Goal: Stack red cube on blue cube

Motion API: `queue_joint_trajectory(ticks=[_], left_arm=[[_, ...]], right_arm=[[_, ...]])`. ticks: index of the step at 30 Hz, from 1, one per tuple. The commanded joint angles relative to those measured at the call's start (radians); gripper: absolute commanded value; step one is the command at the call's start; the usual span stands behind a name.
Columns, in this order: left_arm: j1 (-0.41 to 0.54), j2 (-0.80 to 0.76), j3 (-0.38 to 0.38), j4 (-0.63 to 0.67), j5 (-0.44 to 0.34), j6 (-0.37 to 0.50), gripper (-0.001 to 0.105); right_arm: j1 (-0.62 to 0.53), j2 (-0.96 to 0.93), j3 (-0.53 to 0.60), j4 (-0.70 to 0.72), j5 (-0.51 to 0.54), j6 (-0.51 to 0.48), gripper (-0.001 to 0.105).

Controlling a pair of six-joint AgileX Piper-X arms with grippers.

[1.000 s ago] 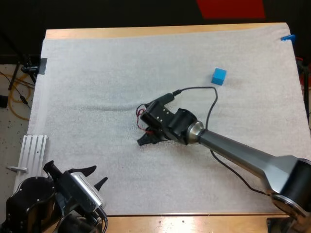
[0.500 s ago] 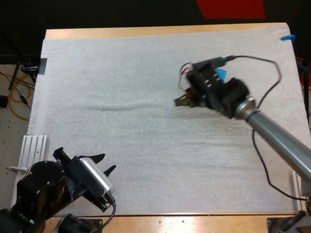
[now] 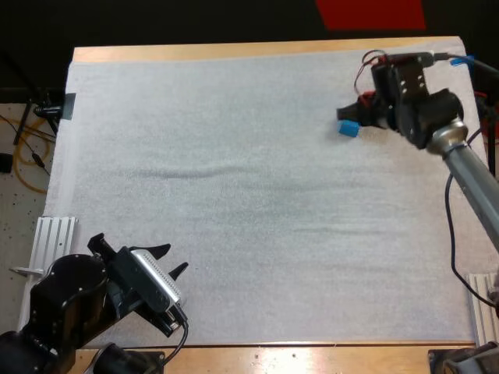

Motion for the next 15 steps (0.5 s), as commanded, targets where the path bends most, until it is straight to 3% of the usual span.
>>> queue_joint_trajectory(ticks=[1,15], left_arm=[[-0.003,-0.002,-0.002,-0.011,0.007,0.001,0.037],[-0.003,-0.002,-0.004,-0.009,0.007,0.001,0.037]], right_arm=[[-0.009,0.022,-0.025,-0.003,-0.014,-0.023,0.031],[-0.025,0.259,-0.213,-0.001,-0.049,-0.100,0.031]])
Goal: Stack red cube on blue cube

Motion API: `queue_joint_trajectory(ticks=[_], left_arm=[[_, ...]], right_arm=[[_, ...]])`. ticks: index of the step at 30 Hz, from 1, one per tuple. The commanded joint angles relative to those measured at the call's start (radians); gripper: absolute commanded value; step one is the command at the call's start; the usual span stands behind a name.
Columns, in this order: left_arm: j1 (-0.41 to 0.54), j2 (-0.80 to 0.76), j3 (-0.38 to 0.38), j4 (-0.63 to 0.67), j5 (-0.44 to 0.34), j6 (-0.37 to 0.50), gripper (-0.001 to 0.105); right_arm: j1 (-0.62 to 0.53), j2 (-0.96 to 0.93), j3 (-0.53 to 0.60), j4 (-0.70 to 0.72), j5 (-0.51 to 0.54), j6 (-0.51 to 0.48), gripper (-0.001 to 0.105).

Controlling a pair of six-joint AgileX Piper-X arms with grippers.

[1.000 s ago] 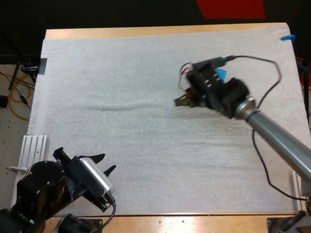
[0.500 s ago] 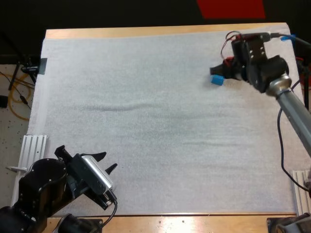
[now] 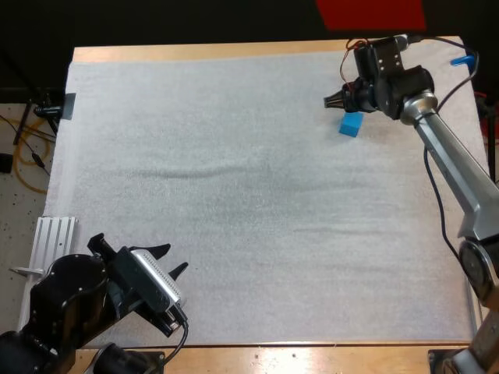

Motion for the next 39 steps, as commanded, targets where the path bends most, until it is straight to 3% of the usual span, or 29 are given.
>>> queue_joint_trajectory(ticks=[1,24,39], left_arm=[[-0.003,-0.002,-0.004,-0.009,0.007,0.001,0.037],[-0.003,-0.002,-0.004,-0.009,0.007,0.001,0.037],[-0.003,-0.002,-0.004,-0.009,0.007,0.001,0.037]], right_arm=[[-0.004,0.012,-0.018,-0.001,-0.014,-0.017,0.031],[-0.012,0.133,-0.039,0.041,-0.065,-0.014,0.031],[-0.012,0.143,-0.039,0.017,-0.005,-0.015,0.031]])
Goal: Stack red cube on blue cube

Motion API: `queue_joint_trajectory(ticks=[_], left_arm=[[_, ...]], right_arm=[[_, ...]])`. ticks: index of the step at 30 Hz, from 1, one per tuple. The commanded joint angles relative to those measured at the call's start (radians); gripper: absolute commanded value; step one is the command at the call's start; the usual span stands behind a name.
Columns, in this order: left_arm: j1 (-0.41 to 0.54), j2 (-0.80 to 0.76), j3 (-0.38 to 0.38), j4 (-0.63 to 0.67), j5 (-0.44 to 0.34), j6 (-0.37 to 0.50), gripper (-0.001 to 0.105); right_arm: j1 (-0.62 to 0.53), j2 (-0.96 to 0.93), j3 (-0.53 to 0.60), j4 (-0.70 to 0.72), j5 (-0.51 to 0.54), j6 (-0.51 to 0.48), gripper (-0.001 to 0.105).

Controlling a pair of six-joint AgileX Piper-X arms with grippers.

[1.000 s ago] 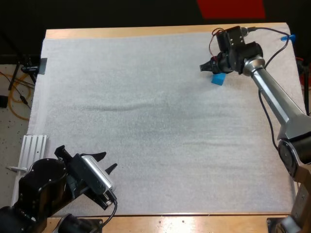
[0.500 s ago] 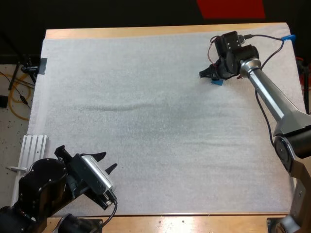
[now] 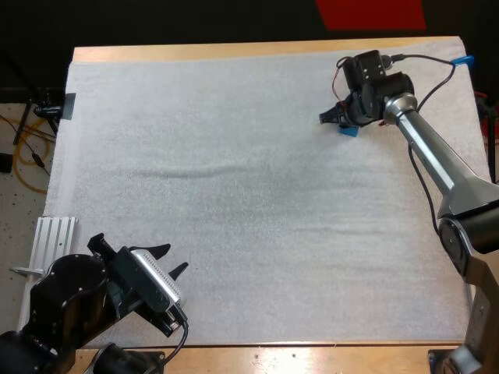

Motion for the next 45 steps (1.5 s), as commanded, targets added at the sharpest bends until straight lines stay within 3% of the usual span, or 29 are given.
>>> queue_joint_trajectory(ticks=[1,5,10,12,20,29,32,35,37,39,45], left_arm=[[-0.003,-0.002,-0.004,-0.009,0.007,0.001,0.037],[-0.003,-0.002,-0.004,-0.009,0.007,0.001,0.037],[-0.003,-0.002,-0.004,-0.009,0.007,0.001,0.037],[-0.003,-0.002,-0.004,-0.009,0.007,0.001,0.037],[-0.003,-0.002,-0.004,-0.009,0.007,0.001,0.037],[-0.003,-0.002,-0.010,-0.041,0.006,-0.029,0.037],[-0.003,-0.002,-0.010,-0.145,-0.035,-0.097,0.037],[0.011,0.008,-0.010,-0.228,-0.148,-0.113,0.037],[0.060,0.030,-0.010,-0.268,-0.221,-0.116,0.037],[0.126,0.056,-0.010,-0.312,-0.218,-0.115,0.037],[0.368,0.134,-0.010,-0.486,-0.108,-0.112,0.037]], right_arm=[[-0.006,-0.004,-0.009,-0.008,0.002,0.001,0.031],[-0.006,-0.004,-0.009,-0.015,0.002,0.008,0.032],[-0.006,-0.004,-0.009,-0.016,-0.042,0.018,0.056],[-0.006,-0.004,-0.009,-0.016,-0.051,0.023,0.059],[-0.006,-0.006,-0.038,-0.006,0.013,0.032,0.059],[0.002,-0.101,-0.106,0.082,0.012,0.037,0.059],[0.007,-0.157,-0.106,0.089,0.012,0.037,0.059],[0.008,-0.208,-0.106,0.086,0.011,0.039,0.059],[0.005,-0.240,-0.106,0.071,0.011,0.038,0.059],[-0.002,-0.256,-0.106,0.064,0.007,0.038,0.059],[-0.006,-0.283,-0.106,0.052,-0.008,0.023,0.059]])
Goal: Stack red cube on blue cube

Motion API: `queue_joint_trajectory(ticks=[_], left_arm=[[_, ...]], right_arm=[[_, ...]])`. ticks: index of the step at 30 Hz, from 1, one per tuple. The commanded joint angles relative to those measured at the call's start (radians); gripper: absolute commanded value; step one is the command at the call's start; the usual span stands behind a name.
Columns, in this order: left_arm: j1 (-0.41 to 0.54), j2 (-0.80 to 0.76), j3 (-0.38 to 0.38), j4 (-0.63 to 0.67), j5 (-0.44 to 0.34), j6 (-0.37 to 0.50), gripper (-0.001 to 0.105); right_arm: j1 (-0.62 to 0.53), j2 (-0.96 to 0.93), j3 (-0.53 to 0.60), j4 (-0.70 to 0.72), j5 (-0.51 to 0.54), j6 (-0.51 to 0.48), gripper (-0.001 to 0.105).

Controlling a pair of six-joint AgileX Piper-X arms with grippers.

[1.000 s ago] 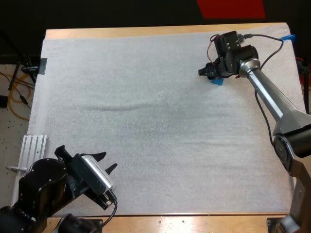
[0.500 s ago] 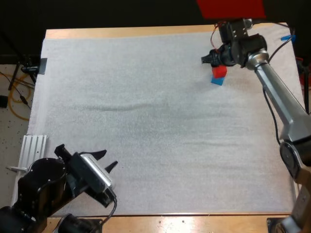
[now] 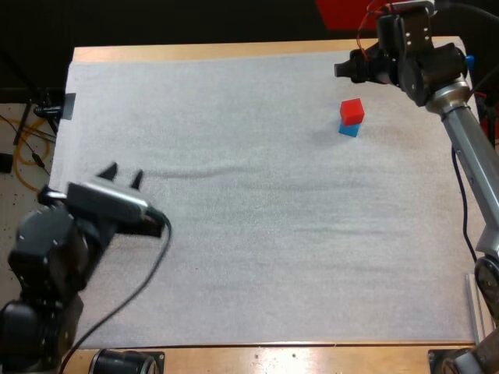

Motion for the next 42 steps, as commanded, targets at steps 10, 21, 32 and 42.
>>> queue_joint_trajectory(ticks=[10,21,32,42], left_arm=[[0.126,0.076,-0.008,-0.107,0.017,-0.015,0.037],[0.165,0.111,-0.008,-0.107,0.028,-0.015,0.037],[0.165,0.094,-0.008,-0.100,0.020,-0.018,0.037],[0.161,-0.058,-0.008,-0.071,0.020,-0.018,0.037]], right_arm=[[-0.124,-0.026,0.003,-0.047,-0.058,-0.013,0.059],[-0.294,-0.172,0.030,-0.044,-0.061,-0.068,0.059],[-0.352,-0.479,0.348,-0.096,-0.079,-0.124,0.059],[-0.352,-0.901,0.685,-0.105,-0.072,-0.117,0.059]])
